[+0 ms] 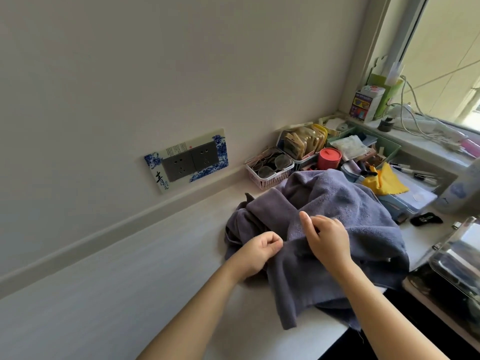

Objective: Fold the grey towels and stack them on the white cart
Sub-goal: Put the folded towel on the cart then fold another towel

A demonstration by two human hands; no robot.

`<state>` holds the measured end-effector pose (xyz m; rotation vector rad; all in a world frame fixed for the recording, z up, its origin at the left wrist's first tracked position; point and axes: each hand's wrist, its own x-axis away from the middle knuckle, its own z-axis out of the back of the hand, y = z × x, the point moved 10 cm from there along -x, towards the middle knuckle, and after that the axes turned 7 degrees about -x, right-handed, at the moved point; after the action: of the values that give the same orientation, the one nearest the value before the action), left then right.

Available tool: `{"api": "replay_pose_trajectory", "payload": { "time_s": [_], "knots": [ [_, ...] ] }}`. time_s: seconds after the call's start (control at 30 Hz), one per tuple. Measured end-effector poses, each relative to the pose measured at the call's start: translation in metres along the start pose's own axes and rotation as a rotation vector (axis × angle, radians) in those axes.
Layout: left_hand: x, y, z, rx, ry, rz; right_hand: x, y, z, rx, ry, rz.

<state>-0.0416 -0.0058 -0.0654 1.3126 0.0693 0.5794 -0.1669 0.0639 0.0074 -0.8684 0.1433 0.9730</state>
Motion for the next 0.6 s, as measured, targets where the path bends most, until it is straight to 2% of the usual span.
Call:
{"api": "replay_pose_trajectory", "payload": {
  "time_s": [0.17, 0.27, 0.47, 0.6],
  "knots": [
    [0.035, 0.001, 0.077, 0.261, 0.305, -0.007, 0.002, -0.031, -0.026, -0.014, -0.096, 0.083],
    [0.076, -0.009, 0.131, 0.253, 0.445, -0.005, 0.013, -0.057, -0.044, -0.014, -0.095, 0.108],
    [0.177, -0.055, 0.186, 0.349, 0.639, 0.075, 0.036, -0.134, -0.108, -0.217, -0.318, 0.06],
    [0.266, -0.098, 0.223, 0.38, 0.86, 0.158, 0.061, -0.209, -0.149, -0.326, -0.496, 0.109]
  ]
}}
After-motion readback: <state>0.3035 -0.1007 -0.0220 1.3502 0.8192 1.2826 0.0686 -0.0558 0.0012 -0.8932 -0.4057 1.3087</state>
